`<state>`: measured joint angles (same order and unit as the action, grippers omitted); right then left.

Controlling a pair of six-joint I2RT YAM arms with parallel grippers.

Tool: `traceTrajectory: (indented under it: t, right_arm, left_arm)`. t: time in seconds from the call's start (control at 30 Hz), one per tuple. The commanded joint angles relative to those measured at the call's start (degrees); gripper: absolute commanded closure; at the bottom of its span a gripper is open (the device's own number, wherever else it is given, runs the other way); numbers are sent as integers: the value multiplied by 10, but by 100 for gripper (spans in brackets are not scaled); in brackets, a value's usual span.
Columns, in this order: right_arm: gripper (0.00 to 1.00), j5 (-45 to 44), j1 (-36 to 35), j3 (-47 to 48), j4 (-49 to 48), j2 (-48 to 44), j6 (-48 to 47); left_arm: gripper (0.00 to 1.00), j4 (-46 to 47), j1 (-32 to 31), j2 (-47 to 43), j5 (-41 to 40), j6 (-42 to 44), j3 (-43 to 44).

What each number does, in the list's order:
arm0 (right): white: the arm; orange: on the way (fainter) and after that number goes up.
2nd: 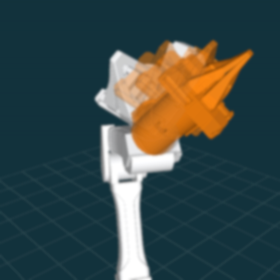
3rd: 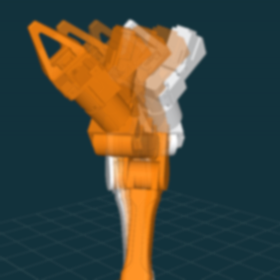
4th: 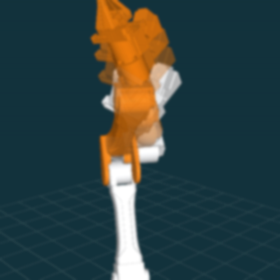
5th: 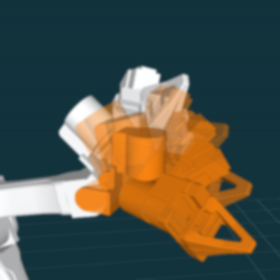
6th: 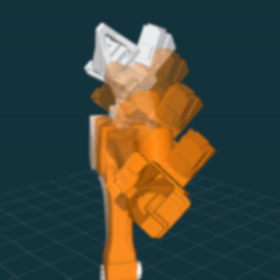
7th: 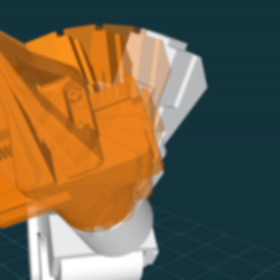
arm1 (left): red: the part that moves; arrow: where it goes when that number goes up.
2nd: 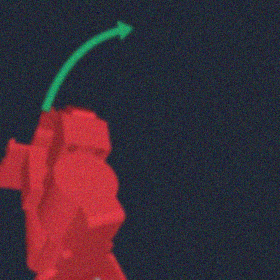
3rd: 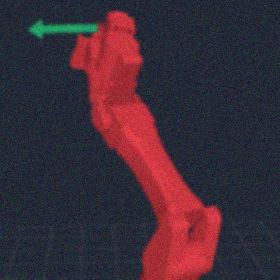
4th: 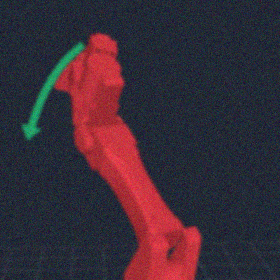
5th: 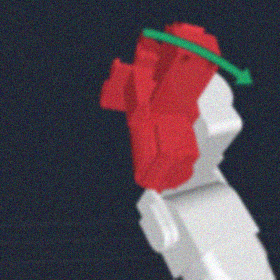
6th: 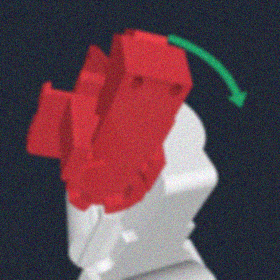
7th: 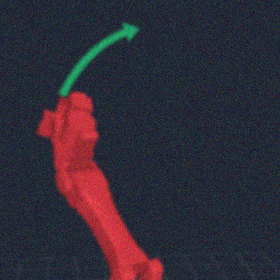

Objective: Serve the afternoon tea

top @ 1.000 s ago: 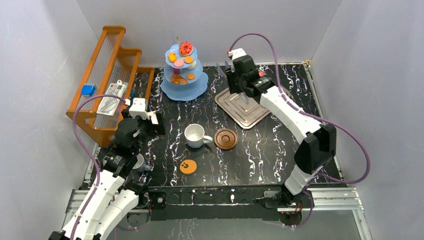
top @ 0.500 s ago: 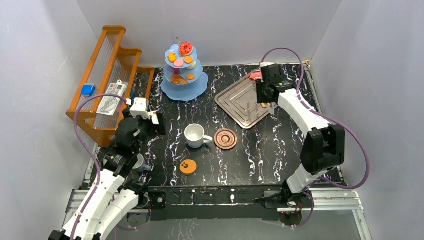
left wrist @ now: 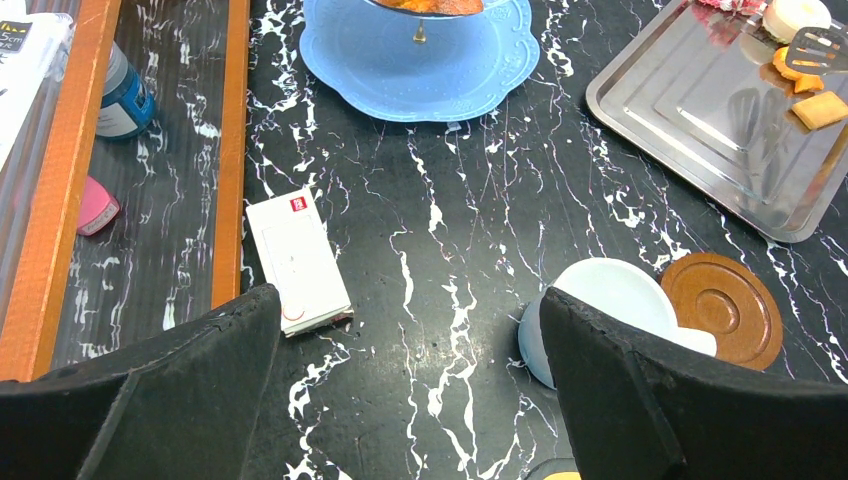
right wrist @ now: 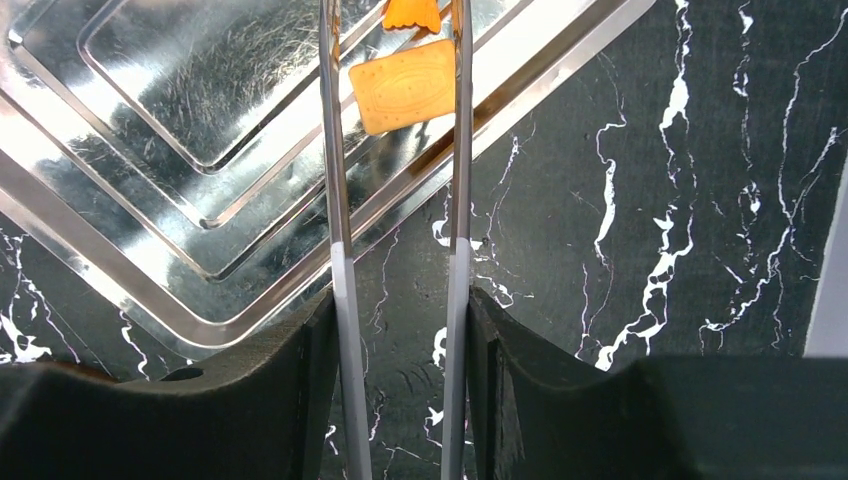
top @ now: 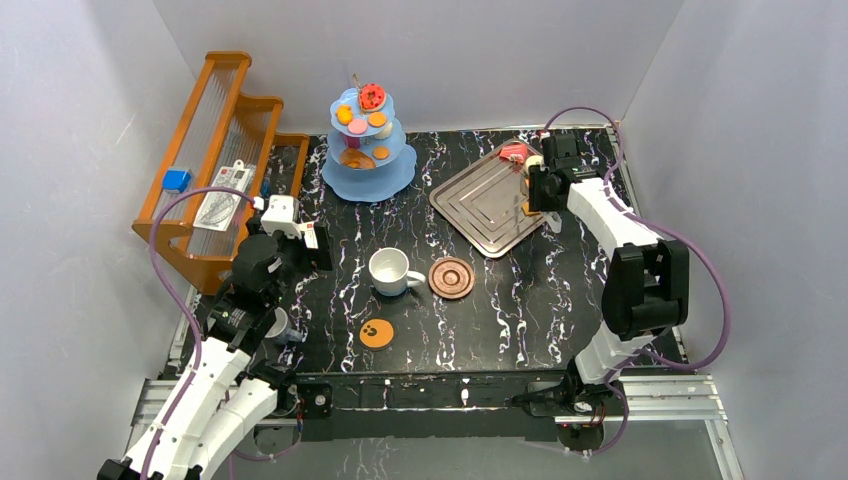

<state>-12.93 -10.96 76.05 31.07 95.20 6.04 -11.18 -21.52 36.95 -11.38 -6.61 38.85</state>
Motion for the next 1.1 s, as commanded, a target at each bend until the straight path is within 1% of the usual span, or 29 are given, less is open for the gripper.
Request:
traceTrajectory:
  t: [0.0,0.67,0.83,1.07]
  right_arm:
    - [47,22,12,-6,-42,0,-6]
    - [46,43,16,-17,-47,19,-14]
    - [48,57,16,-18,-47,20,-14]
    - [55,75,16,-18,-54,15,-10]
  left_arm:
    - [2,6,-3,-2,0,0,17]
    - [2,7,-3,-3,1,0,16]
    - [2,7,-3,-3,0,0,16]
    - [2,7,-3,-1,1,0,17]
